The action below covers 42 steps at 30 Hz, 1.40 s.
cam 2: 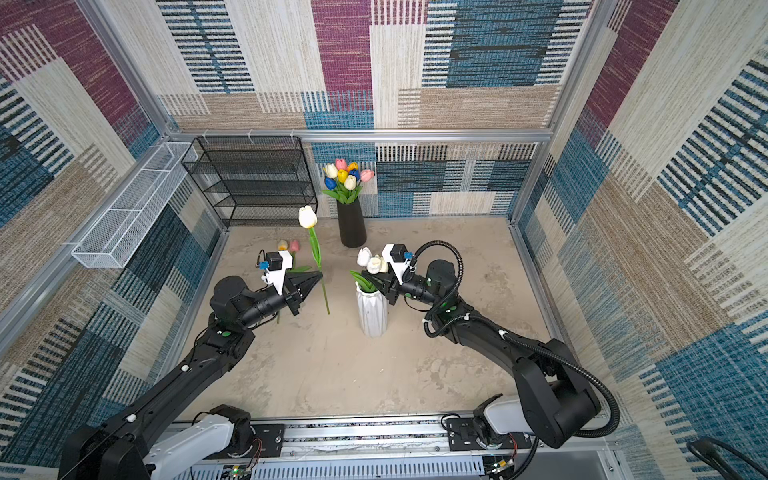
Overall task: Arrange the flowers into the vase
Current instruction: 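Carry the cream tulip with the left gripper over the white vase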
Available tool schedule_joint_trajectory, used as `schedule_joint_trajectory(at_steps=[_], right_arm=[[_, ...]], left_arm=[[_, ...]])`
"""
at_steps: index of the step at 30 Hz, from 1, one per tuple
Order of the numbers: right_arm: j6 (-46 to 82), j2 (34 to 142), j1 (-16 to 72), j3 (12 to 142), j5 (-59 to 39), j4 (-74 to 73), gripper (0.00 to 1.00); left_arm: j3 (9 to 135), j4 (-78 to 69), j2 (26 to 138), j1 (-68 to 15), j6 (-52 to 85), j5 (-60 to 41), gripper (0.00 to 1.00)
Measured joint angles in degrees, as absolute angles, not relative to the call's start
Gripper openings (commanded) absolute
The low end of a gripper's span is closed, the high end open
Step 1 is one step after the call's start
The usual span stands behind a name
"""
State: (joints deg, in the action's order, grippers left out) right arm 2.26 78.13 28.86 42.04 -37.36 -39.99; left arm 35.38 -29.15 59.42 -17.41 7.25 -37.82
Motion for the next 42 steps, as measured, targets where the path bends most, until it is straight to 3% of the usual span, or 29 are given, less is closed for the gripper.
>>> schedule_joint_trajectory(at_steps=[18, 42], right_arm=[[2.1, 76.4, 28.9, 42.0, -37.3, -40.0, 0.19], [3.9, 73.4, 28.9, 43.8, -32.8, -39.4, 0.19]], left_arm=[[45.0, -29.5, 60.0, -24.4, 7.1, -37.8, 0.00], [53.2, -40.8, 72.0, -28.4, 9.7, -36.2, 0.00]])
